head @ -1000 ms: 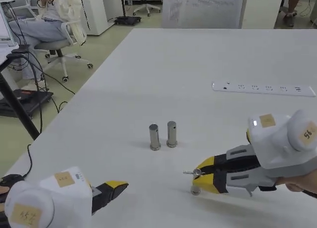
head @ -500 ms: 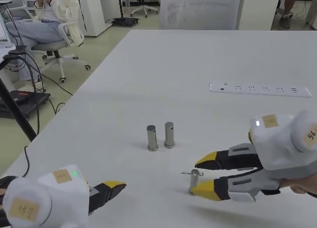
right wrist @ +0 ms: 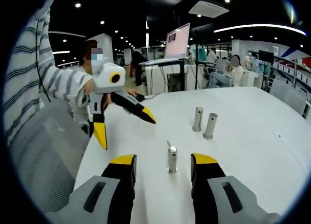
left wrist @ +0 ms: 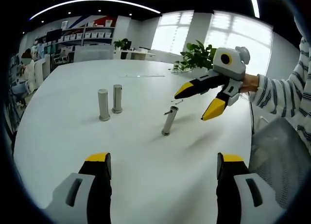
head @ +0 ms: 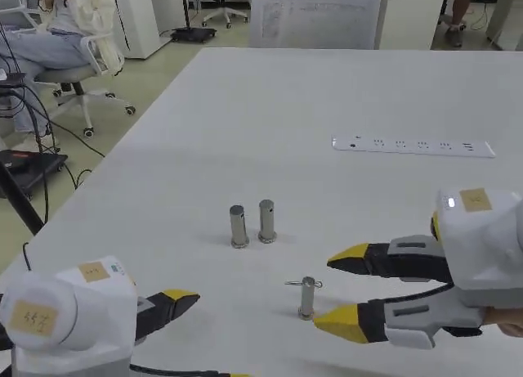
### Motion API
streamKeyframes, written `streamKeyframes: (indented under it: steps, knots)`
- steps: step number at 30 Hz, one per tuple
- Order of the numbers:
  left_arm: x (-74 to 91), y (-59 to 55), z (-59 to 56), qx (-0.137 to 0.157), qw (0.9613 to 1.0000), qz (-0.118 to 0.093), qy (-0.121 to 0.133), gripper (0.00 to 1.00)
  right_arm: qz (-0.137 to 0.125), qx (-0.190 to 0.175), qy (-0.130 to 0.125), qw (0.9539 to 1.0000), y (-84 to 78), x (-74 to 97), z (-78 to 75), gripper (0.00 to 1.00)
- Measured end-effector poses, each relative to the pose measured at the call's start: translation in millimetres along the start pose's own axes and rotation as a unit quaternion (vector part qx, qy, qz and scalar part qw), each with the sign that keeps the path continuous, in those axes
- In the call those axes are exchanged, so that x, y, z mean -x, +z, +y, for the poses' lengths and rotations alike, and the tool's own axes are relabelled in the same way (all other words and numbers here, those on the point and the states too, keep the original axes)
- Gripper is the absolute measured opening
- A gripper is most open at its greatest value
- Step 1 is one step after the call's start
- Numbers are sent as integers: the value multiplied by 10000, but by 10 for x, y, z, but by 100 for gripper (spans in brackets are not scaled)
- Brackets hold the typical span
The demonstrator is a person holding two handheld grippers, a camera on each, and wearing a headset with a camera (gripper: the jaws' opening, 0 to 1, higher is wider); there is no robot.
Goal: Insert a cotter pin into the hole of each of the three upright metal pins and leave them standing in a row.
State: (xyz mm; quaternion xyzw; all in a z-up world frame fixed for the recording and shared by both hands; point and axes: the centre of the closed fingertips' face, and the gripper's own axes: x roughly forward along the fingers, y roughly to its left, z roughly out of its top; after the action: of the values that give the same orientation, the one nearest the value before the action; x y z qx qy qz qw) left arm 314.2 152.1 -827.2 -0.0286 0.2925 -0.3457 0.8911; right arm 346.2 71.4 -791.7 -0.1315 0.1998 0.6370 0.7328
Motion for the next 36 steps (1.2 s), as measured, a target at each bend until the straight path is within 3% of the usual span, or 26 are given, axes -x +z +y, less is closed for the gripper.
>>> streamKeyframes:
  steps: [14,36]
  knots:
    - [-49,11,196,-16,9999,139,-38,90,-210,-537,-661,9961,-81,355,79,56]
    - [-100,167,612,94,9990,140,408,88,-370,-1196,-1436,9817,-249,824,200,69]
